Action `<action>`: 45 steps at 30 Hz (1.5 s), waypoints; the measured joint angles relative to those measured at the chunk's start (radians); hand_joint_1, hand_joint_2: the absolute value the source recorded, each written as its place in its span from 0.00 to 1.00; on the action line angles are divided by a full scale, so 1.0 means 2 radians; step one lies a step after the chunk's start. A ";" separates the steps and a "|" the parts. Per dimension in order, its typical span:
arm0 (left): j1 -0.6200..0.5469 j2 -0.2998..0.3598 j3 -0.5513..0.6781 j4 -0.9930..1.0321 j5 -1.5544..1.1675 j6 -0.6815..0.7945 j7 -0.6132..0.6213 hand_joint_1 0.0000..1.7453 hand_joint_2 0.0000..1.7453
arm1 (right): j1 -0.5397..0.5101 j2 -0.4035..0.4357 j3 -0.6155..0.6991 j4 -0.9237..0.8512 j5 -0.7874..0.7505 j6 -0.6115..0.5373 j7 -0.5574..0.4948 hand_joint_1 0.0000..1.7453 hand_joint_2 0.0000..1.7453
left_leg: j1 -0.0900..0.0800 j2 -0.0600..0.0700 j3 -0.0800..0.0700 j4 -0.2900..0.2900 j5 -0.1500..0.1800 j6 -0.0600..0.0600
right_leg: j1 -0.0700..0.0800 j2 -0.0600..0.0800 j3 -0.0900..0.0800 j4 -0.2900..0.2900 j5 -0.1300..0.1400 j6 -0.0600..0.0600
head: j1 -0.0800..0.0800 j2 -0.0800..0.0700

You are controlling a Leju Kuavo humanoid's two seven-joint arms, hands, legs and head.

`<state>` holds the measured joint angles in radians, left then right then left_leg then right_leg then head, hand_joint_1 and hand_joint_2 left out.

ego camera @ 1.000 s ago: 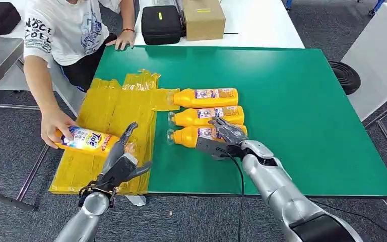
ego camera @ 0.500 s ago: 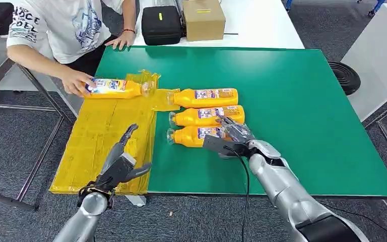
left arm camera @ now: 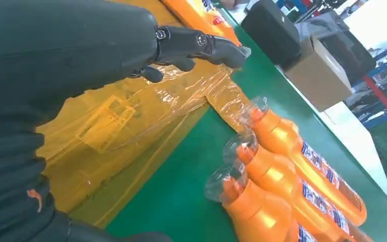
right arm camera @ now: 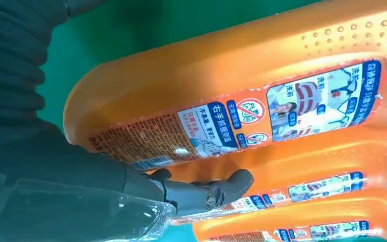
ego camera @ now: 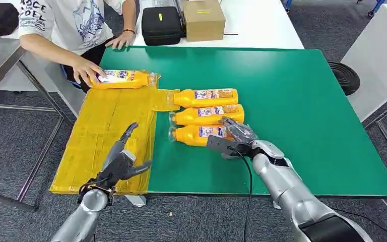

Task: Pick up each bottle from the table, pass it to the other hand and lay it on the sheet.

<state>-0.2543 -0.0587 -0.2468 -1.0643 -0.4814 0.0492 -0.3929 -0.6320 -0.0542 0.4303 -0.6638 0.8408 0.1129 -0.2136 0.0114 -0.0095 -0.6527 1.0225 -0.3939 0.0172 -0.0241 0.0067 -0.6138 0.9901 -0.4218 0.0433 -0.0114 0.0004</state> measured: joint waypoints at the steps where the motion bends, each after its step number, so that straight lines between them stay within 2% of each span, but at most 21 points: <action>1: 0.000 0.000 0.000 0.001 0.000 0.001 0.000 0.00 1.00 | 0.000 0.000 0.001 0.000 0.000 0.001 0.000 0.00 1.00 | 0.000 0.000 0.000 0.000 0.000 0.000 | 0.000 0.000 0.000 0.000 0.000 0.000 | 0.000 0.000; 45: 0.005 0.002 0.000 0.007 0.000 -0.002 0.000 0.00 1.00 | -0.005 -0.003 0.005 0.004 -0.008 0.035 0.017 0.00 1.00 | 0.000 0.000 0.004 0.000 0.000 0.000 | 0.000 0.000 0.004 0.000 0.000 0.000 | 0.000 0.000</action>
<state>-0.2446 -0.0545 -0.2468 -1.0498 -0.4818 0.0462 -0.3929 -0.6416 -0.0599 0.4402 -0.6550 0.8251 0.1820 -0.1797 0.0114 -0.0094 -0.6442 1.0225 -0.3942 0.0172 -0.0240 0.0068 -0.6063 0.9896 -0.4222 0.0432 -0.0114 0.0004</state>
